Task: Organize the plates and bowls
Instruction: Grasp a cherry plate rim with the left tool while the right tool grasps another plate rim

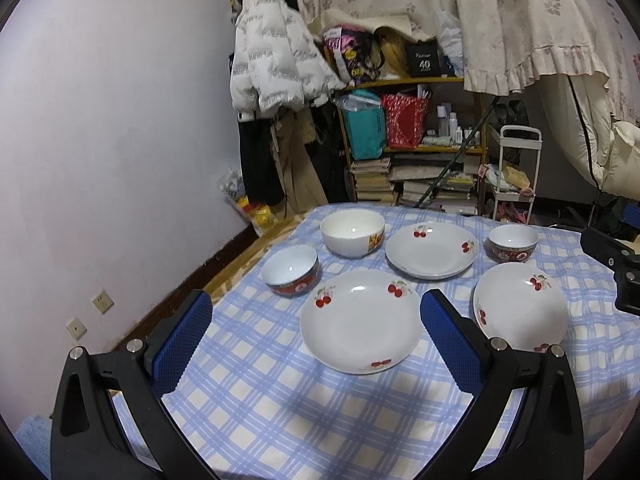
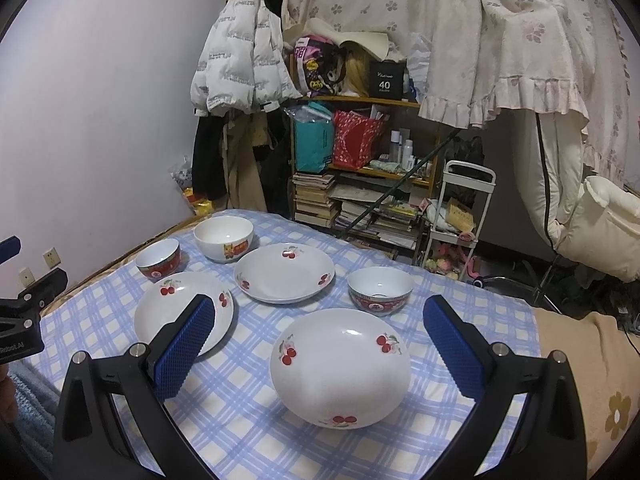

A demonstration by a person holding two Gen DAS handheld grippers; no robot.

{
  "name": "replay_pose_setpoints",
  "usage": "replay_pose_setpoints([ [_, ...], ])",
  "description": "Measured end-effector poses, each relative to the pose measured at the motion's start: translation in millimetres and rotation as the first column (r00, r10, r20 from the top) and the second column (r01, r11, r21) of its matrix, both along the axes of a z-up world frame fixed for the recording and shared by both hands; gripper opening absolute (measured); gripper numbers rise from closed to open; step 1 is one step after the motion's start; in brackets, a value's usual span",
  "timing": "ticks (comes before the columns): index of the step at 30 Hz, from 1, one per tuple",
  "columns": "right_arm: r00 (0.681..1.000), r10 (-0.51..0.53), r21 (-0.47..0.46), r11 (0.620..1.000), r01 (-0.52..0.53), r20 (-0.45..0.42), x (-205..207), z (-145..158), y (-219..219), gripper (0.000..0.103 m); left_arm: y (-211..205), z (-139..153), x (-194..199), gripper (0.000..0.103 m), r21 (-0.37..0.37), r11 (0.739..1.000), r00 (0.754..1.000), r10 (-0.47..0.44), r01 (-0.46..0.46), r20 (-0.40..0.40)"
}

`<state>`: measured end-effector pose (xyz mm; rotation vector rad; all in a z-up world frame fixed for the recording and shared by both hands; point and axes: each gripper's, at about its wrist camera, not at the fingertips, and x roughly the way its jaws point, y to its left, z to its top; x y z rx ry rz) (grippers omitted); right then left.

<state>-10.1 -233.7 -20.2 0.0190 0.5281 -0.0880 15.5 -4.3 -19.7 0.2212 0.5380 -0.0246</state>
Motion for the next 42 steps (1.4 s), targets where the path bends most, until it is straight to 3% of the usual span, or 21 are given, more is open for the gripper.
replay_pose_setpoints([
  [8,0.999,0.029,0.017,0.999,-0.029,-0.015,28,1,19,0.103,30,-1,40,0.102,-0.077,0.993,0.989,0.080,-0.090,-0.127],
  [17,0.995,0.101,0.035,0.994,-0.101,0.010,72,16,44,0.103,53,20,81,0.102,-0.090,0.984,0.977,0.137,-0.153,-0.163],
  [24,0.987,0.156,0.015,0.988,-0.156,-0.023,122,19,68,0.103,63,28,122,0.102,-0.076,0.980,0.968,0.165,-0.182,-0.188],
  [29,0.980,0.184,0.011,0.983,-0.184,-0.077,153,6,80,0.103,74,3,156,0.102,-0.092,0.974,0.949,0.176,-0.206,-0.260],
  [37,0.958,0.207,0.046,0.978,-0.201,-0.199,190,-39,81,0.100,77,-73,186,0.102,-0.061,0.974,0.900,0.177,-0.219,-0.397],
  [42,0.936,0.224,0.078,0.974,-0.211,-0.272,211,-74,79,0.090,75,-107,200,0.102,-0.062,0.975,0.871,0.162,-0.214,-0.464],
])
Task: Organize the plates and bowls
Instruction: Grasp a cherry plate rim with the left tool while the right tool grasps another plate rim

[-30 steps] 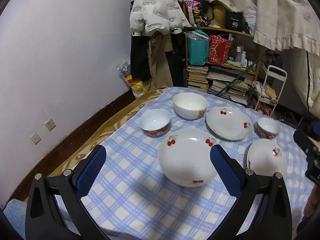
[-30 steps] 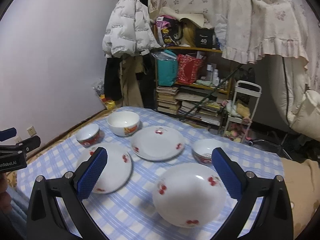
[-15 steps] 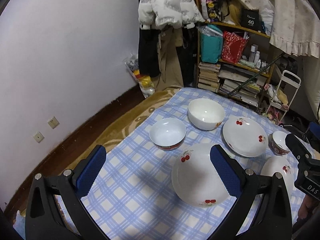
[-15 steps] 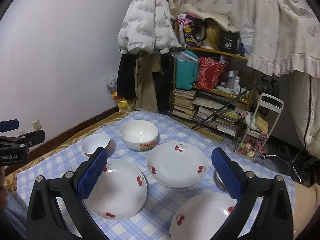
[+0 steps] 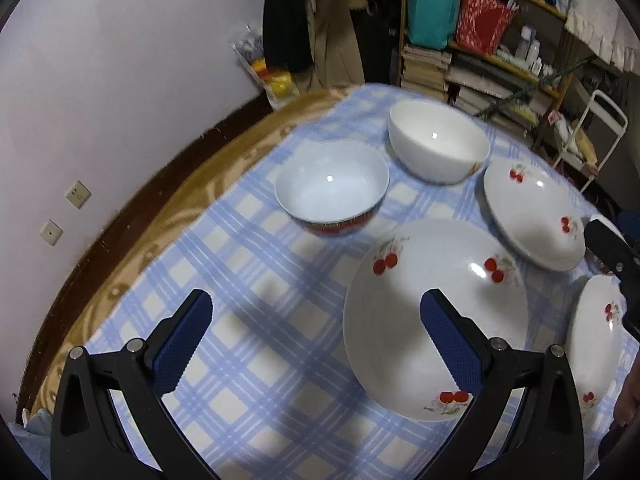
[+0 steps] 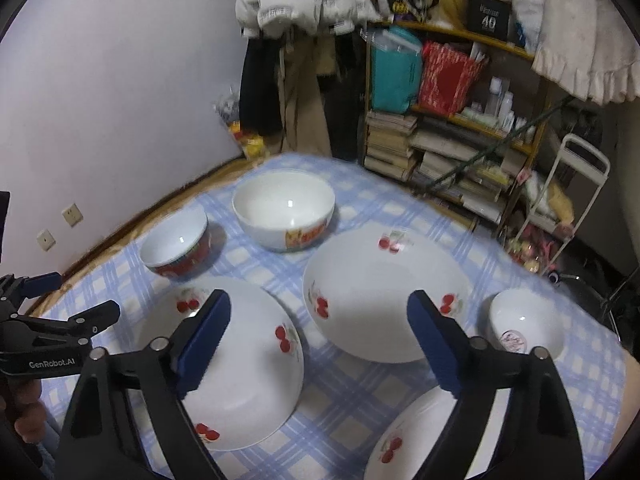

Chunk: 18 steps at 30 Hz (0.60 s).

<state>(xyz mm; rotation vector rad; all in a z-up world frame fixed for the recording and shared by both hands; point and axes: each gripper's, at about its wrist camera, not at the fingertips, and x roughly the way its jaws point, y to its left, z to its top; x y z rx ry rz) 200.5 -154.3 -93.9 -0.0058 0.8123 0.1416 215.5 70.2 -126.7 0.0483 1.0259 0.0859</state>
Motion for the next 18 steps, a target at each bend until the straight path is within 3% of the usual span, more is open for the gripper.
replay_pose_setpoints([
  [4,0.998,0.028,-0.015,0.999,-0.029,-0.058,10,-28,4,0.084,4,-20,8,0.102,-0.025,1.000,0.999,0.014,-0.016,-0.048],
  [6,0.995,0.041,-0.024,0.999,-0.043,-0.087,14,-40,6,0.074,4,-28,11,0.102,-0.029,0.999,0.997,0.018,-0.020,-0.069],
  [10,0.988,0.065,-0.017,0.998,-0.068,-0.143,21,-60,9,0.063,2,-49,14,0.098,-0.058,0.998,0.992,0.007,-0.014,-0.126],
  [16,0.978,0.079,0.012,0.997,-0.078,-0.194,27,-78,8,0.051,-7,-67,17,0.079,-0.093,0.996,0.983,-0.028,0.011,-0.181],
  [18,0.979,0.091,0.009,0.996,-0.091,-0.181,25,-79,10,0.043,-8,-73,18,0.065,-0.104,0.994,0.980,-0.035,0.015,-0.196],
])
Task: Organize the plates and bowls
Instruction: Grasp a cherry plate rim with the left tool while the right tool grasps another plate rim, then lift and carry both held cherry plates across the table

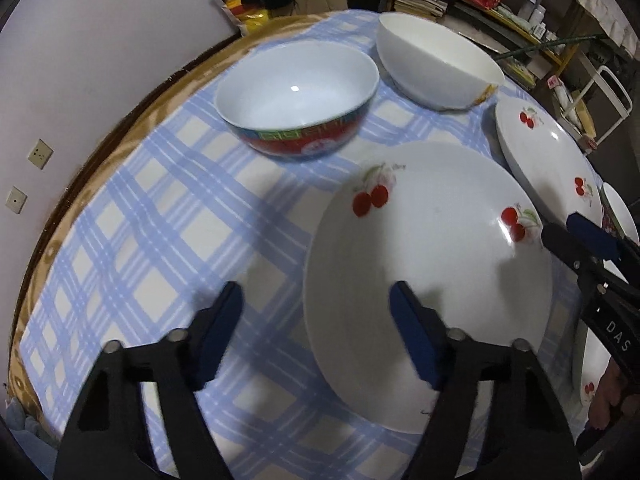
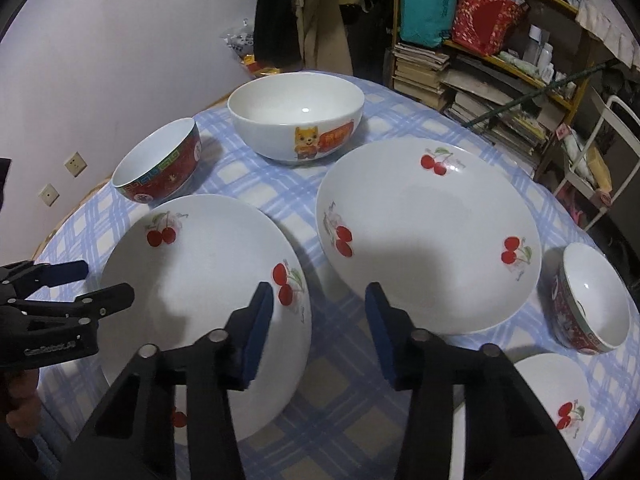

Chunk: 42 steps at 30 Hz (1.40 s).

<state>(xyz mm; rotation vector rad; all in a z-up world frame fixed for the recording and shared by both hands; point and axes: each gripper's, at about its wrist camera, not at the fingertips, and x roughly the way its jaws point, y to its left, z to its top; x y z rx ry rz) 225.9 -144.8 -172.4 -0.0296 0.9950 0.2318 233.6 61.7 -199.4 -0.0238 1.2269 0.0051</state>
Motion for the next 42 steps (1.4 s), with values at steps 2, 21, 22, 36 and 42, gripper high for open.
replay_pose_setpoints([
  [2,1.000,0.011,0.009,1.000,-0.011,-0.007,0,0,1,0.036,-1,-7,1,0.056,-0.020,1.000,1.000,0.000,-0.001,-0.020],
  [21,0.991,-0.001,0.190,0.982,0.026,-0.134,9,-28,-12,0.008,20,-14,10,0.021,-0.149,0.987,0.998,0.047,-0.051,-0.030],
  [22,0.990,-0.001,0.196,0.980,0.029,-0.141,9,-29,-12,0.008,21,-14,10,0.021,-0.150,0.987,0.999,0.045,-0.049,-0.030],
  [36,0.988,-0.016,0.201,0.978,0.048,-0.157,-11,-11,-19,0.008,7,3,-16,0.021,-0.129,0.991,0.999,-0.045,0.042,-0.020],
  [42,0.989,-0.028,0.174,0.983,0.053,-0.144,-37,4,-22,0.008,0,18,-34,0.021,-0.132,0.989,0.998,-0.062,0.061,-0.004],
])
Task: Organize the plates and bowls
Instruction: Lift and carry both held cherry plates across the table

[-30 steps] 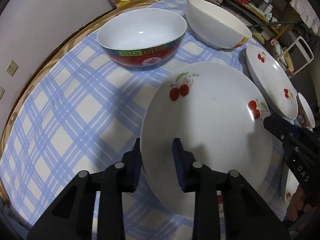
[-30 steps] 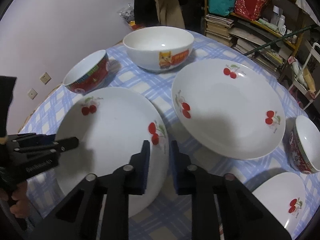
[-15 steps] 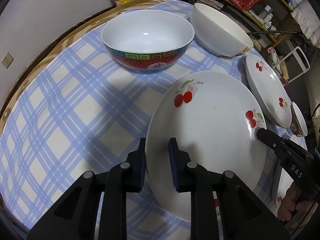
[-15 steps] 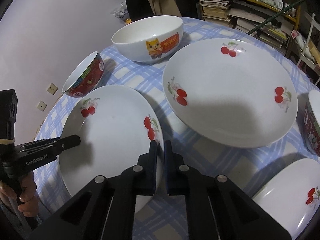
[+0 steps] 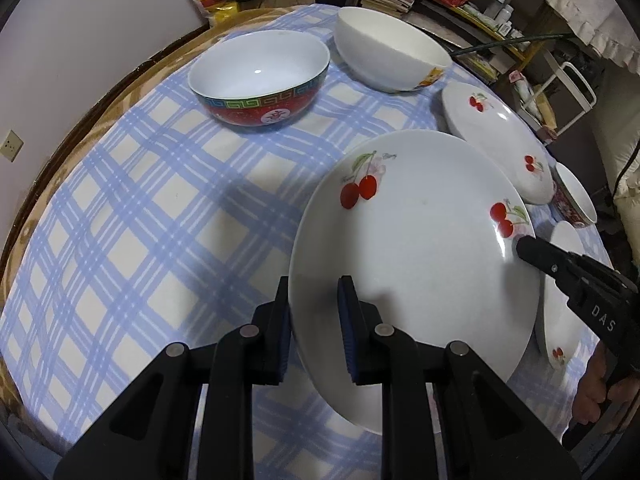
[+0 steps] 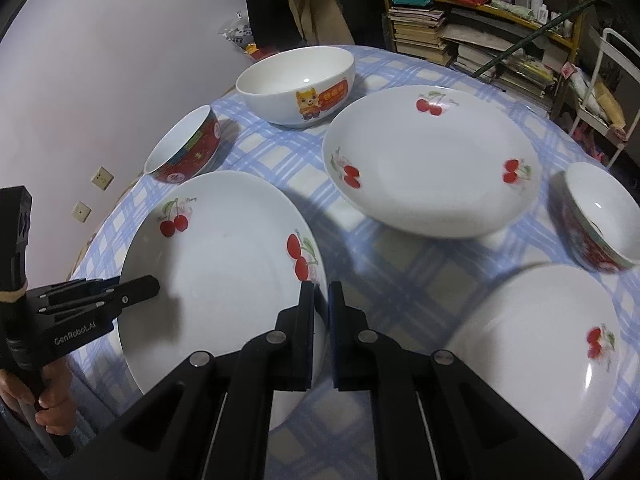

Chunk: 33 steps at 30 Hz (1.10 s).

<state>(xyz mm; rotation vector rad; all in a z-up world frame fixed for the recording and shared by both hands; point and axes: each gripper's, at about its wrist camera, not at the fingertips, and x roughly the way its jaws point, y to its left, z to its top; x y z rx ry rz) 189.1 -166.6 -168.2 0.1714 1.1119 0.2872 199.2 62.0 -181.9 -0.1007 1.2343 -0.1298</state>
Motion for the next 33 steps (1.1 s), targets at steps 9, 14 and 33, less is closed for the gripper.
replay_pose_setpoints([
  [9,1.000,-0.023,-0.020,1.000,0.023,-0.004,-38,13,-1,0.008,-1,15,-29,0.021,-0.025,1.000,1.000,0.004,-0.004,0.006],
  [14,0.999,-0.049,-0.046,0.998,0.048,-0.022,-54,7,-1,0.009,-11,7,-42,0.021,0.005,1.000,1.000,-0.016,0.016,-0.021],
  [33,0.989,-0.110,-0.142,0.985,0.095,-0.102,-57,-36,-5,0.012,-28,-30,-48,0.022,0.043,0.998,0.992,-0.048,0.053,-0.118],
])
